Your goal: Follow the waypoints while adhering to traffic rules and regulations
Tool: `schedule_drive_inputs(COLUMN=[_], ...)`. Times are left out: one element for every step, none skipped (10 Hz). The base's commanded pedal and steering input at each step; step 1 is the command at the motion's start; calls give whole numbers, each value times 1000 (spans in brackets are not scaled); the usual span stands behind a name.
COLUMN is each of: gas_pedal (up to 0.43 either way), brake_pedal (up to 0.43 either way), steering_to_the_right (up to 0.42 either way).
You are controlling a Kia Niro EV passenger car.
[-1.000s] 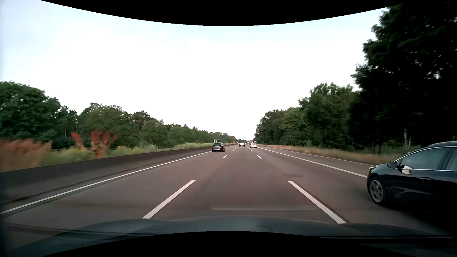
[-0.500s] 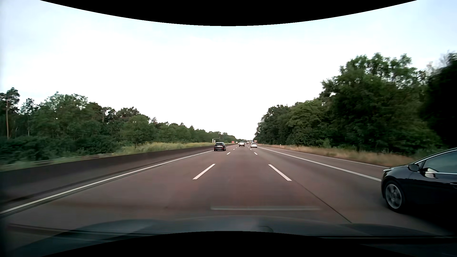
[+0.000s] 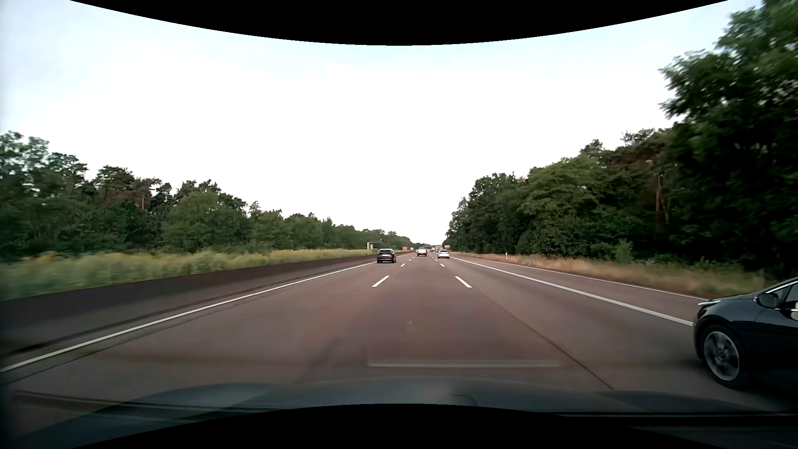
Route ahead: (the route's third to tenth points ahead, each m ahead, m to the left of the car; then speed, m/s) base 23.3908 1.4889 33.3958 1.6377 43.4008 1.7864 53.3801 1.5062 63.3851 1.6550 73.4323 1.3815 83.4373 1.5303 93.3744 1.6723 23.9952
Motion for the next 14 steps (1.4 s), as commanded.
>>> schedule_drive_inputs(gas_pedal=[157,157,157,157,157,157,157,157,157,157,157,157,157,157], brake_pedal=[0,0,0,0,0,0,0,0,0,0,0,0,0,0], steering_to_the_right=[-3,-3,-3,-3,-3,-3,-3,-3,-3,-3,-4,-4,-4,-4])
